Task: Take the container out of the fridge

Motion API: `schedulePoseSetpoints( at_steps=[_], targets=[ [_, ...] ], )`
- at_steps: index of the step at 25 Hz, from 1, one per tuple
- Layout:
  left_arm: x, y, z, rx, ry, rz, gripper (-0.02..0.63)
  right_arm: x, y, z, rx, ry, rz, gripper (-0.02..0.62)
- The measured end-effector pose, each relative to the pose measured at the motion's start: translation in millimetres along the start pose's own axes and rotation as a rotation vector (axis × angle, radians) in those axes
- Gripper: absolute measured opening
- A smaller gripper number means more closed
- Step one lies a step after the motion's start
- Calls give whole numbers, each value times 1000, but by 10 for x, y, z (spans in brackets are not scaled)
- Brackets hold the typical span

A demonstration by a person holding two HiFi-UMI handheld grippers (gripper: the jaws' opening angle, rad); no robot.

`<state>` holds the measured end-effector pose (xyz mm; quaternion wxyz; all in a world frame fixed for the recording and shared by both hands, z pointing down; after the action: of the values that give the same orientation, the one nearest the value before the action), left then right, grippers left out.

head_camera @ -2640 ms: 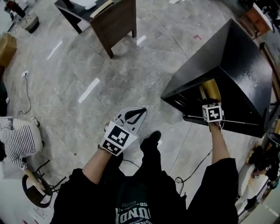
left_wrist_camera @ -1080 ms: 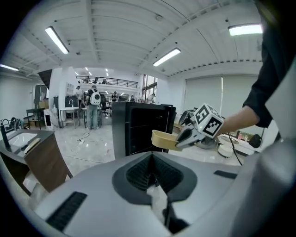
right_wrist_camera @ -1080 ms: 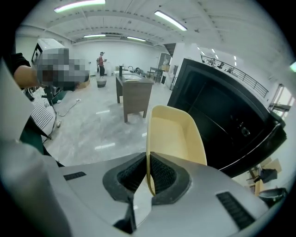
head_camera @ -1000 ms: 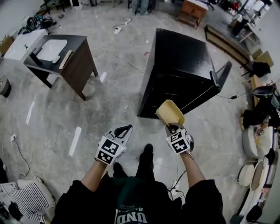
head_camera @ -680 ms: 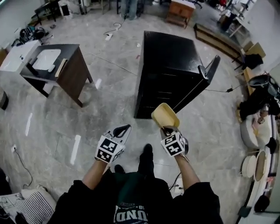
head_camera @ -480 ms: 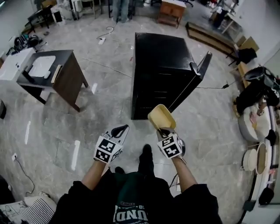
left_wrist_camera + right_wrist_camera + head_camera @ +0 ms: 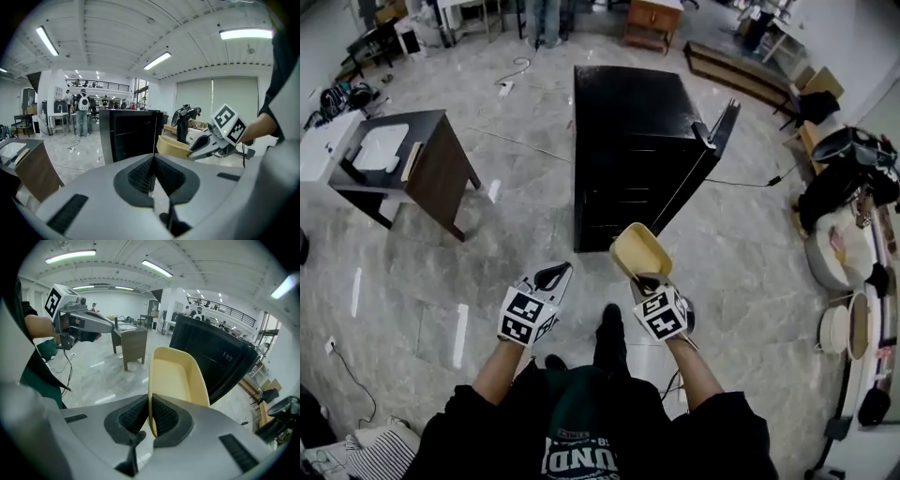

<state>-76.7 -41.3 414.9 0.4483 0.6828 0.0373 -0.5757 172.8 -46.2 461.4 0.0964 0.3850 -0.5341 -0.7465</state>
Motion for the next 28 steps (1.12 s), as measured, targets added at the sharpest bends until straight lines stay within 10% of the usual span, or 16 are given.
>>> schedulePoseSetpoints(
  at_steps=[28],
  targets=[
    [-107,-43,-65,16,-14,21,14,0,-19,27,19,-18,-13,43]
  ],
)
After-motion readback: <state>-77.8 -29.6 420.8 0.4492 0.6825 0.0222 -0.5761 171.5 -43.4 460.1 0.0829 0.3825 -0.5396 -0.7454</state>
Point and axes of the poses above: the fingertips, and each gripper's own axes: y forward along the fingers, z to its left, x out of its top, the point moved 10 cm from there along -y, backward along the fingers, and after that the axes turned 11 degrees about z, right-handed, at the moved point
